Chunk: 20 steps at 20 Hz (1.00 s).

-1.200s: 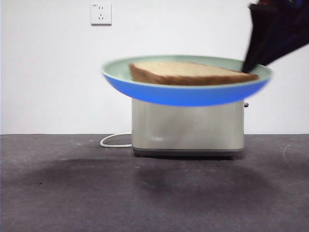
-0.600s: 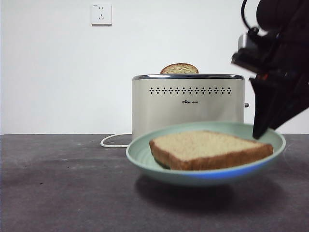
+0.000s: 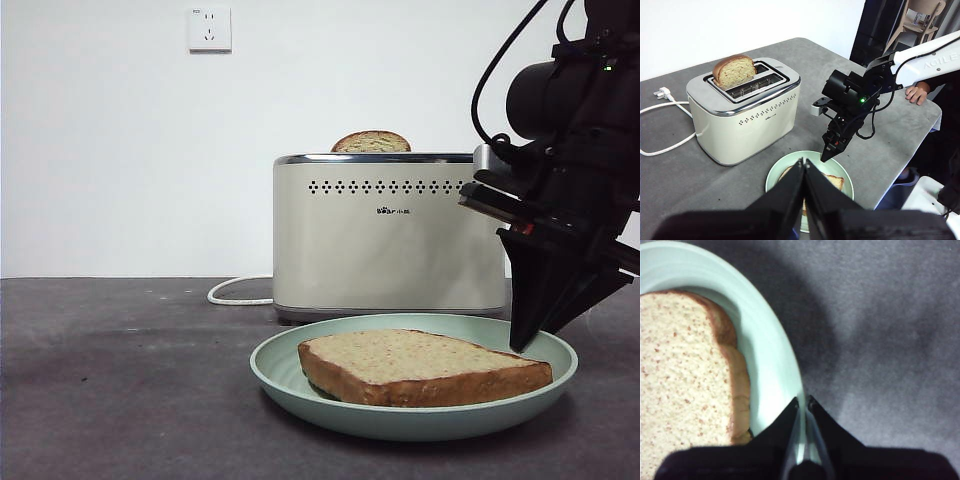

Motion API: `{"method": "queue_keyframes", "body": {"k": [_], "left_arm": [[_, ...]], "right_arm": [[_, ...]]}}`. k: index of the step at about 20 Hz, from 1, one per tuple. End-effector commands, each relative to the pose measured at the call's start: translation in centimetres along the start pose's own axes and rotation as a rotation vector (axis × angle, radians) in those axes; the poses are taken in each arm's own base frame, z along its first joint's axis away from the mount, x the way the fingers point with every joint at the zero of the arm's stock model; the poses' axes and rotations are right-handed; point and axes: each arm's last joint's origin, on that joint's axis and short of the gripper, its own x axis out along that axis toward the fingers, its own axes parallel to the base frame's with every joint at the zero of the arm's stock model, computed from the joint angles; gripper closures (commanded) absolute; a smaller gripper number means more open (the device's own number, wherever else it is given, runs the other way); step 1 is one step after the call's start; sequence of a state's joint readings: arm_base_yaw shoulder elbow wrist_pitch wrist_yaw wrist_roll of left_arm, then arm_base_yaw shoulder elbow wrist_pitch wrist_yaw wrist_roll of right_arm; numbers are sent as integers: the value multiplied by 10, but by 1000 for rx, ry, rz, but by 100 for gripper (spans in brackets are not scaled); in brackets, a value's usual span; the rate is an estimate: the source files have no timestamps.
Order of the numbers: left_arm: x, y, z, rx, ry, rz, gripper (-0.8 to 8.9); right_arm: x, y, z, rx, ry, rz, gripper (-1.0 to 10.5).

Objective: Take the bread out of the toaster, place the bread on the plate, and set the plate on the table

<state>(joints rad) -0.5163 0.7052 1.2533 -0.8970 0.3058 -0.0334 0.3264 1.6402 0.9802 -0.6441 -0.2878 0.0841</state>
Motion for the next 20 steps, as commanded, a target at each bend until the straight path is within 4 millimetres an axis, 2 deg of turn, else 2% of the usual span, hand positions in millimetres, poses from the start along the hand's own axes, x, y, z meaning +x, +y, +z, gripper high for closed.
{"method": "queue_keyframes", "body": {"k": [1,9,10,13,14,16,18,20], "left_arm": [[0,0,0,14,-6,-2,822],[0,0,-1,9,7,-10,822],[0,0,-1,8,10,-10,822],[0,0,-2,7,14,-10,822],[0,0,-2,7,15,-10,822],[0,0,-2,6,17,-10,822],[0,0,-2,6,17,-10,822],[0,0,-3,5,22,-10,822]], "right_arm": [[9,-3,-2,3,28,-13,959],[17,-6,-2,10,53,-40,935],[17,-6,-3,11,53,-40,894],[17,-6,-3,13,54,-40,613],[17,-6,-3,13,53,-40,565],[16,-6,-2,10,49,-39,560],[5,-3,-3,2,18,-35,560],[-18,4,-6,-16,-39,-32,560]]}}
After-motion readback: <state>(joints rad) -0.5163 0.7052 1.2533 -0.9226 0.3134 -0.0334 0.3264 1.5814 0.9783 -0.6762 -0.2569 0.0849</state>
